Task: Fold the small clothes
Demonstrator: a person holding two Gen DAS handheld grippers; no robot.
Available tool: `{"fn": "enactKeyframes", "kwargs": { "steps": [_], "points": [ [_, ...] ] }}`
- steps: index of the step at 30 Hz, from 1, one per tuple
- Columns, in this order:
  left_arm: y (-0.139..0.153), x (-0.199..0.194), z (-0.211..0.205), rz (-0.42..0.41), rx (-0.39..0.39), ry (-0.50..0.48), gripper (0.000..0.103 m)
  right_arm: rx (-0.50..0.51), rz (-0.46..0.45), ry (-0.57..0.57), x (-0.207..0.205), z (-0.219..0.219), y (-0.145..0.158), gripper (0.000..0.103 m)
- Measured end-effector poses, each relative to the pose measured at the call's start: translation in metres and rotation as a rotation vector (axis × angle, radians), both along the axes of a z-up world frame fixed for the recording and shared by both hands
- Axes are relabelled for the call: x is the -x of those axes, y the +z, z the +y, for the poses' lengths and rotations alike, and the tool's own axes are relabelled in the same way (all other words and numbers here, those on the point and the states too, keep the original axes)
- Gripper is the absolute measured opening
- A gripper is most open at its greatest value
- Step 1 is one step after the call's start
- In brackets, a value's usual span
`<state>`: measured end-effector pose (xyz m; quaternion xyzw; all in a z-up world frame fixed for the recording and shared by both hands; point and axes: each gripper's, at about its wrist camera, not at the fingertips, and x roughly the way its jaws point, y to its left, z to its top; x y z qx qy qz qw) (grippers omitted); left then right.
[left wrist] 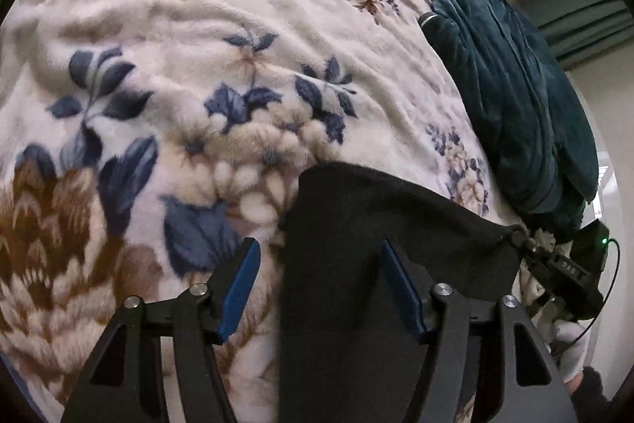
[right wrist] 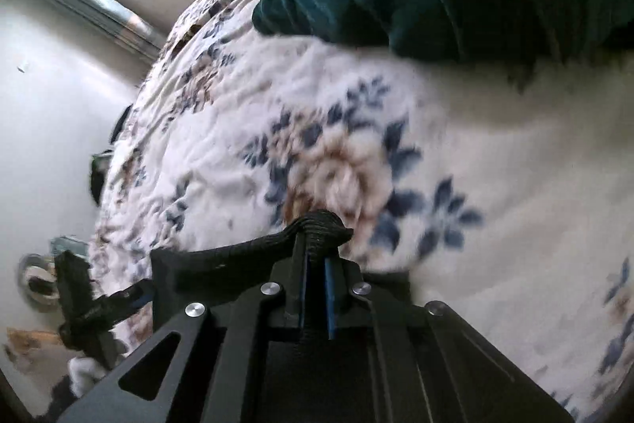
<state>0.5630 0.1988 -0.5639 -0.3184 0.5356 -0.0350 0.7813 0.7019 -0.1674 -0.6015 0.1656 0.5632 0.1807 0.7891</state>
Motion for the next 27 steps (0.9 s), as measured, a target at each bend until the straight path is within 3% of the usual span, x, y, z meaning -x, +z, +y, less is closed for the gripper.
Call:
{"fn": "enactKeyframes", "kwargs": {
  "steps": [1,4,5,6,8,11,15,16,17,19,23,25,26,27],
  "points": [
    [-0.002,-0.002,0.001,0.004,-0.005,0.003,0.061,0.024,0.007,0.016,-0.003,0.004,-0.003,0.006],
    [-0.005,-0.003,0.004,0.017,0.006,0.014,0.061,0.078,0.148,0.015,-0.014,0.003,-0.035,0.008],
    [-0.004,-0.002,0.004,0.019,0.007,0.012,0.061,0.060,0.194,0.009,-0.014,0.001,-0.041,0.015],
    [-0.003,0.000,0.004,0.020,0.009,0.009,0.061,0.022,0.240,-0.010,-0.013,-0.006,-0.046,0.029],
    [-0.001,0.007,0.003,0.022,0.020,0.004,0.061,-0.055,0.270,-0.060,0.000,-0.030,-0.040,0.039],
    [-0.003,0.017,-0.003,0.036,0.020,-0.018,0.061,-0.154,0.294,-0.056,0.027,-0.047,-0.032,0.039],
    [-0.010,0.025,-0.014,0.060,0.013,-0.037,0.061,-0.072,0.374,0.040,0.059,-0.036,-0.042,0.038],
    [-0.010,0.026,-0.017,0.060,0.010,-0.040,0.061,-0.057,0.374,0.046,0.068,-0.033,-0.046,0.030],
    [-0.009,0.027,-0.018,0.060,0.005,-0.041,0.061,-0.034,0.357,0.033,0.073,-0.034,-0.045,0.001],
    [-0.006,0.027,-0.021,0.059,-0.014,-0.047,0.061,0.008,0.318,-0.001,0.082,-0.038,-0.036,0.001],
    [0.002,0.022,-0.026,0.049,-0.051,-0.070,0.061,-0.003,0.245,-0.121,0.101,-0.067,-0.001,0.000],
    [0.005,0.017,-0.027,0.043,-0.073,-0.079,0.061,-0.016,0.253,-0.134,0.105,-0.076,0.005,0.001],
    [0.007,0.015,-0.027,0.040,-0.078,-0.081,0.061,-0.072,0.288,-0.122,0.103,-0.080,0.000,0.001],
    [0.008,0.013,-0.028,0.038,-0.083,-0.081,0.061,-0.103,0.330,-0.114,0.102,-0.081,-0.005,0.008]
  ]
}}
